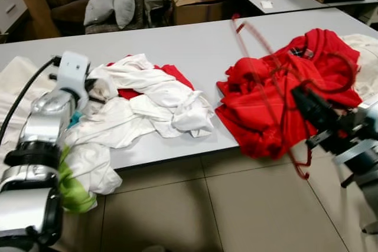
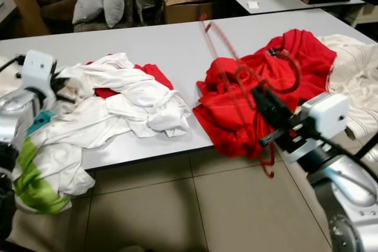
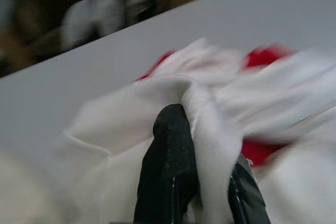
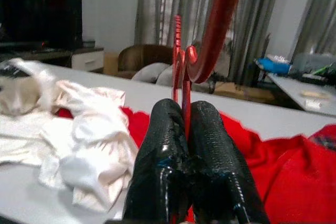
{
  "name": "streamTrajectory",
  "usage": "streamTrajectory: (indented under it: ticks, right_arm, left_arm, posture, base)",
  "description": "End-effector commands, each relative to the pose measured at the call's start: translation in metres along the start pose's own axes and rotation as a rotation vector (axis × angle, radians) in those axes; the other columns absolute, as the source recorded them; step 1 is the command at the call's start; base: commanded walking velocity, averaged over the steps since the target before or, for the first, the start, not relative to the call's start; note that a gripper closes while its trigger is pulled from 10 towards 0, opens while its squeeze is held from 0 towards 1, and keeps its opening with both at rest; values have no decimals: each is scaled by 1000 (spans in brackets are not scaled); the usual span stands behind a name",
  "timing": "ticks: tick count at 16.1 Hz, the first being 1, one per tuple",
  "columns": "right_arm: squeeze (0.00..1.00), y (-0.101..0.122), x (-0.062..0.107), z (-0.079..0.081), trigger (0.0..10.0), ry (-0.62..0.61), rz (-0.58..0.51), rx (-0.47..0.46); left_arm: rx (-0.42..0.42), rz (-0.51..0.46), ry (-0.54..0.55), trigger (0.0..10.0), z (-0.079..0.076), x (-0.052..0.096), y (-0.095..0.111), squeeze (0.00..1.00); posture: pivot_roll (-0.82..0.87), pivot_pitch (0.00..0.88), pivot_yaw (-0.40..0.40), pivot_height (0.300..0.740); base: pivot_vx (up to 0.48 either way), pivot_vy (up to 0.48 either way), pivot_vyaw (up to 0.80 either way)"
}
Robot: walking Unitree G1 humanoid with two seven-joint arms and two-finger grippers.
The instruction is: Hang hanger
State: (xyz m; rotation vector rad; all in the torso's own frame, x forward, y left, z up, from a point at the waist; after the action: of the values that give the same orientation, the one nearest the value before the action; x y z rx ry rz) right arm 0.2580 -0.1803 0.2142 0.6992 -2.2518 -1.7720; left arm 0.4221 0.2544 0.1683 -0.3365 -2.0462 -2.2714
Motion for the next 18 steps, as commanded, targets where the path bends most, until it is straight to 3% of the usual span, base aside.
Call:
streamTrajectory:
  ticks: [1, 2, 4, 6, 9, 11, 12, 13, 14, 15, 16, 17, 18]
  right_arm:
    - [0, -3, -5, 12, 10000, 44, 7, -14]
    - [0, -3, -6, 13, 10000, 47, 6, -17]
    - [0, -2, -9, 16, 10000, 57, 6, -28]
    - [0, -5, -9, 18, 10000, 65, 24, -26]
    - [0, -12, -9, 25, 10000, 86, 52, -18]
    - [0, -12, -10, 26, 10000, 90, 53, -21]
    - [0, -12, -11, 27, 10000, 97, 52, -24]
    - [0, -13, -11, 29, 10000, 110, 56, -25]
    - [0, -14, -11, 32, 10000, 124, 64, -21]
    - [0, -17, -11, 34, 10000, 136, 76, -14]
    - [0, -18, -11, 35, 10000, 140, 81, -11]
    - [0, -20, -10, 37, 10000, 145, 90, -7]
    - [0, -21, -10, 38, 10000, 149, 94, -7]
  left_arm:
    - [12, -105, -79, 0, -16, -4, 40, 0]
    - [11, -127, -94, 0, -19, -5, 48, 0]
    - [32, -271, -158, 0, -26, 1, 100, 0]
    - [0, -394, -170, 0, -24, 12, 147, 0]
    - [-48, -413, -166, 0, -21, 17, 159, 0]
    - [1, -451, -162, 0, -18, 20, 165, 0]
    - [-6, -402, -184, 0, -21, 17, 156, 0]
    - [-67, -318, -180, 0, -21, 13, 138, 0]
    - [-207, -155, -193, 0, -23, 7, 104, 0]
    - [-378, 53, -177, 0, -14, 5, 57, 0]
    - [-472, 163, -166, 0, -6, 7, 33, 0]
    - [-605, 345, -133, 0, 15, 16, -8, 0]
    - [-580, 358, -114, 0, 20, 18, -13, 0]
  posture:
    - [-117, 0, 104, 740]
    - [-118, 0, 104, 740]
    - [-117, 0, 107, 740]
    - [-115, 0, 108, 740]
    - [-111, 0, 106, 740]
    - [-108, 0, 104, 740]
    - [-108, 0, 104, 740]
    - [-108, 0, 104, 740]
    - [-108, 0, 105, 740]
    - [-108, 0, 108, 740]
    - [-108, 0, 108, 740]
    - [-113, 0, 111, 740]
    - [-109, 0, 106, 740]
  base:
    - [0, 0, 0]
    - [0, 0, 0]
    - [0, 0, 0]
    - [0, 0, 0]
    - [0, 0, 0]
    - [0, 0, 0]
    - [0, 0, 0]
    - [0, 0, 0]
    - [0, 0, 0]
    - [0, 0, 0]
    - [0, 0, 0]
    - [0, 0, 0]
    - [0, 0, 0]
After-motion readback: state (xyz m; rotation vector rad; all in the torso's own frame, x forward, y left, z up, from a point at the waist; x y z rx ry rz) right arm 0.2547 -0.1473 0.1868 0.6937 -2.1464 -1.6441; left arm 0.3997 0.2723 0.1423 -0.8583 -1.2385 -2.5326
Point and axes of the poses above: a point about 5 cm out from each wrist's last joint towards the gripper, its own x axis pointing back from the gripper into the wrist, its own y axis along the axis of the wrist's last joint, z = x × y, the point moved 5 cm from there along -x, pointing out of the wrist towards the gripper, and after that the axes turned 8 degrees about x, right-handed, at the moved point
